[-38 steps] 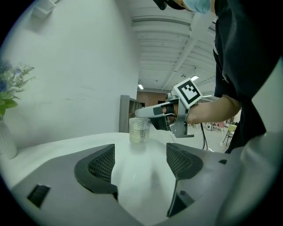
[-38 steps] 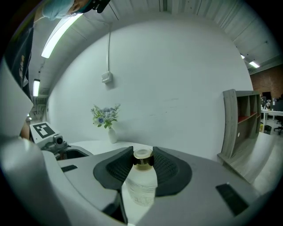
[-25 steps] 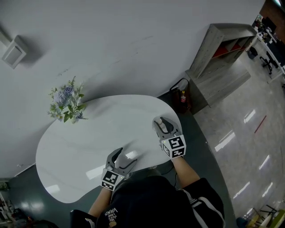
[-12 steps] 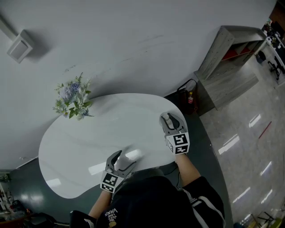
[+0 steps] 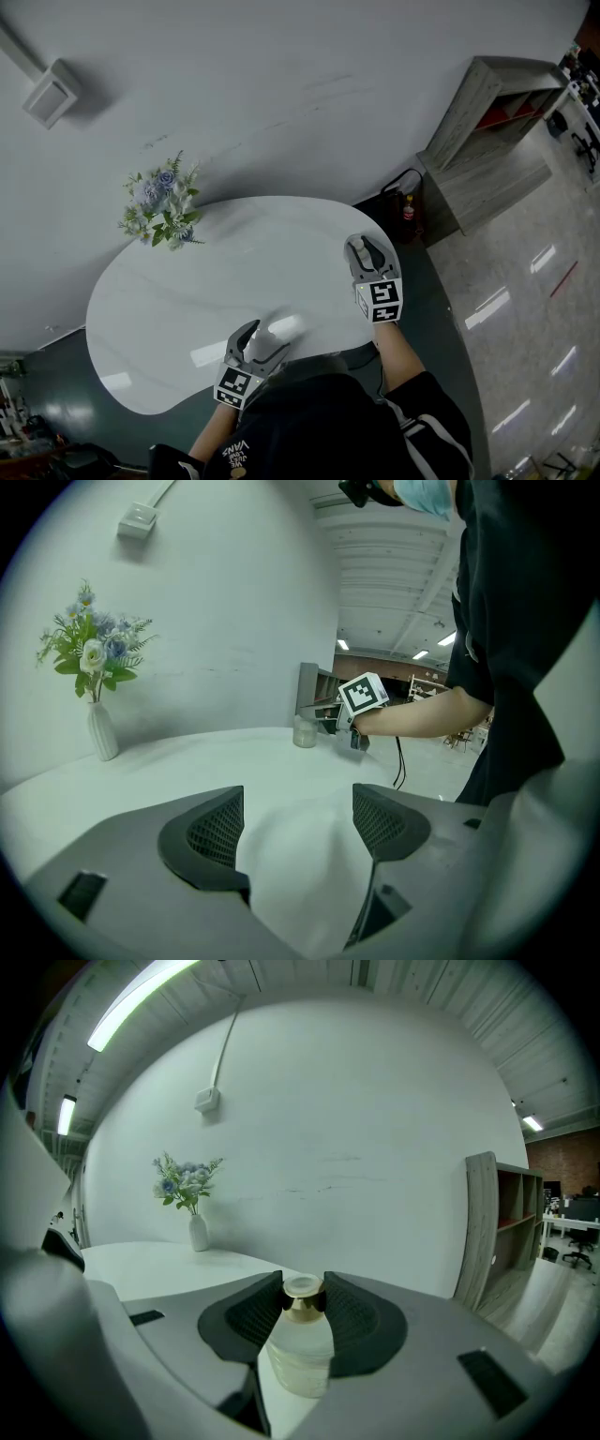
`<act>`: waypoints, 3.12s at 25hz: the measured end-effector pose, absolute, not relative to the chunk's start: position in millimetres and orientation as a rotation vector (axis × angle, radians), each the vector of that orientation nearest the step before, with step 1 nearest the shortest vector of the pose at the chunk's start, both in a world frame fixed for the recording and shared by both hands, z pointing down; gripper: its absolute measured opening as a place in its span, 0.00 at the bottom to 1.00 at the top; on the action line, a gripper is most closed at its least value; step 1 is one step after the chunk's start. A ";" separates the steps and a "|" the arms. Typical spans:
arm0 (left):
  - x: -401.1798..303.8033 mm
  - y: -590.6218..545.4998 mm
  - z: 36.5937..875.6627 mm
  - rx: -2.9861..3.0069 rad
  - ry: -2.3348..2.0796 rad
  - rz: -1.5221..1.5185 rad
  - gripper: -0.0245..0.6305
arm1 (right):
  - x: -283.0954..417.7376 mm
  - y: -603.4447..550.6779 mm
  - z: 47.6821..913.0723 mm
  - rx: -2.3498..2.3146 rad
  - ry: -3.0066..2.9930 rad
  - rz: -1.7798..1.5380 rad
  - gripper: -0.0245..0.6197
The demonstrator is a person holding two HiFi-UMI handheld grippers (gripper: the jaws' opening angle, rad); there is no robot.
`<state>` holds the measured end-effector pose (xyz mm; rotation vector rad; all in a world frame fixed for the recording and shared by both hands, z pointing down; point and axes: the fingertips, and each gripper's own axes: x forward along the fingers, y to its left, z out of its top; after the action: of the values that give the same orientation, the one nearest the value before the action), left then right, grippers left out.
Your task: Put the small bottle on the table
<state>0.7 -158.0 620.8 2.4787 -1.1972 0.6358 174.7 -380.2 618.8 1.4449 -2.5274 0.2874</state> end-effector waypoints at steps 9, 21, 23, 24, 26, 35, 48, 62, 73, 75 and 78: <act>-4.1 -153.2 615.8 2.484 -1.209 0.638 0.60 | 175.9 -376.4 619.8 1.502 -2.534 0.263 0.28; -26.2 -151.6 602.6 2.516 -1.225 0.585 0.60 | 166.7 -368.4 607.9 1.553 -2.518 0.277 0.30; -29.3 -152.8 599.0 2.532 -1.221 0.569 0.60 | 166.2 -364.4 604.8 1.568 -2.505 0.297 0.32; -30.4 -153.0 597.4 2.540 -1.216 0.562 0.60 | 165.8 -362.2 604.0 1.573 -2.500 0.300 0.32; -31.2 -152.8 595.2 2.558 -1.197 0.554 0.60 | 164.8 -359.0 604.4 1.569 -2.491 0.292 0.32; -37.5 -157.7 588.6 2.622 -1.120 0.537 0.60 | 169.6 -349.8 601.6 1.635 -2.454 0.330 0.33; -27.1 -165.9 568.7 2.737 -0.973 0.416 0.60 | 163.7 -296.9 552.7 1.740 -2.468 0.298 0.33; -7.4 -145.1 535.0 2.919 -0.697 0.271 0.60 | 131.6 -180.4 511.0 1.881 -2.427 0.254 0.27; -5.0 -103.0 520.4 3.017 -0.477 0.221 0.60 | 98.0 -97.6 504.7 2.003 -2.372 0.264 0.16; -4.5 -94.3 514.9 3.022 -0.443 0.202 0.60 | 92.6 -84.5 505.1 2.023 -2.362 0.265 0.15; -5.8 -80.2 511.2 3.035 -0.400 0.197 0.59 | 84.8 -64.2 504.4 2.047 -2.343 0.263 0.14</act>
<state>-5.8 -80.2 511.2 3.0348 -0.4001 0.1971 84.8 -64.2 504.4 2.0473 -2.3432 0.2634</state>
